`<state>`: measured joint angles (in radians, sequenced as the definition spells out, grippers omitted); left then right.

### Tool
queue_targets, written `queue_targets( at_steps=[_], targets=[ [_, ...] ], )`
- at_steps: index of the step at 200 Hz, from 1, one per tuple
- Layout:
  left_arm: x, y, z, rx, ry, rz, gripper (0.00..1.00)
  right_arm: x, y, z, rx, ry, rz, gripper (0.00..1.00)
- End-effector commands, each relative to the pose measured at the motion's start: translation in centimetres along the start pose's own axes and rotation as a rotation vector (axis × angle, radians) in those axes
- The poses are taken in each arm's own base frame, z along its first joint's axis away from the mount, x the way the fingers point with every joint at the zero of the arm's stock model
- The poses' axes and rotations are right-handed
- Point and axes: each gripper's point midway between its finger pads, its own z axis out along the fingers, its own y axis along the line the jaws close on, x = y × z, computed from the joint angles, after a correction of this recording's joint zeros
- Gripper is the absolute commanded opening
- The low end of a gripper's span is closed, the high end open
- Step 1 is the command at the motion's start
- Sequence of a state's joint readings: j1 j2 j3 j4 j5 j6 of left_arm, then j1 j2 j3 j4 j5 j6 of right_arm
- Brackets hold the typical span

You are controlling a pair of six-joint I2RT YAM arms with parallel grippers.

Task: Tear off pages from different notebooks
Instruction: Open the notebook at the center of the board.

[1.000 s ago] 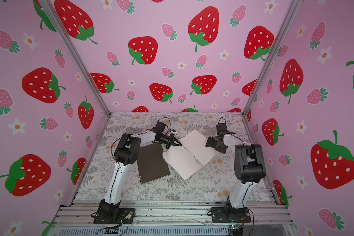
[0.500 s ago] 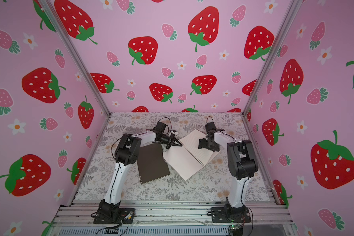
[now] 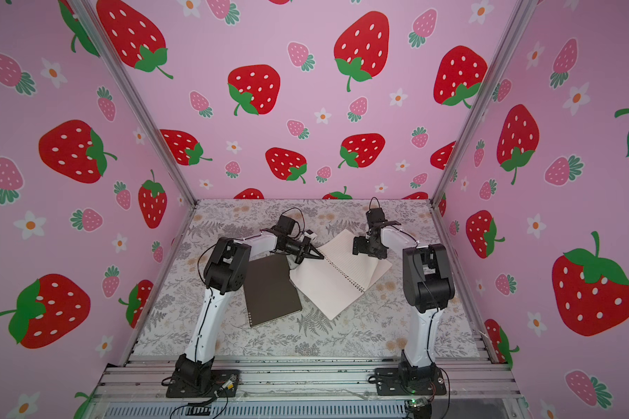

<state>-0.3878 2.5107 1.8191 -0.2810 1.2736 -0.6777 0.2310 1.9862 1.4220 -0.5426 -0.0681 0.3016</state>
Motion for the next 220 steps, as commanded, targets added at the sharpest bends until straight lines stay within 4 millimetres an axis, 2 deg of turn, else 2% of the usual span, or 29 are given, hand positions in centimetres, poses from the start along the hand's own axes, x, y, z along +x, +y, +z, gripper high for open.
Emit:
queue_targets(
  at_steps=[1,26,36,45,68,110,140,149,174,186,220],
  targets=[
    [0.4,-1.0,0.3,0.041,0.04,0.022,0.0,0.2,1.1,-0.5,-0.049,0.009,-0.021,0.55],
    [0.7,-1.1,-0.5,0.04,0.04,0.028,0.0,1.0,0.5,-1.6,-0.019,-0.006,-0.03,0.1],
    [0.9,-0.9,-0.9,0.036,0.04,0.027,0.0,1.4,0.1,-1.9,0.001,-0.01,-0.032,0.01],
    [1.2,-0.8,-1.1,0.028,0.041,0.022,0.0,1.8,-0.2,-2.0,0.011,-0.006,-0.041,0.02],
    [1.8,-0.2,-1.1,0.008,0.049,0.012,0.0,2.7,-0.6,-1.6,0.024,0.021,-0.057,0.2],
    [2.6,0.2,-0.7,-0.009,0.062,0.01,0.0,3.5,-0.7,-1.9,0.031,0.031,-0.051,0.28],
    [3.0,0.3,-0.5,-0.02,0.071,0.01,0.0,3.4,-1.1,-2.1,0.086,0.011,-0.078,0.45],
    [3.0,0.5,-0.4,-0.02,0.071,0.007,0.0,3.3,-1.2,-2.1,0.106,0.007,-0.092,0.47],
    [3.0,0.5,0.0,-0.019,0.079,0.004,0.0,2.9,-1.1,-2.3,0.156,-0.008,-0.134,0.45],
    [3.1,0.4,0.1,-0.018,0.083,0.004,0.0,2.6,-1.0,-2.7,0.188,-0.021,-0.16,0.41],
    [3.1,0.5,0.1,-0.019,0.085,0.001,0.0,2.2,-0.4,-4.5,0.257,-0.054,-0.232,0.06]
  ],
)
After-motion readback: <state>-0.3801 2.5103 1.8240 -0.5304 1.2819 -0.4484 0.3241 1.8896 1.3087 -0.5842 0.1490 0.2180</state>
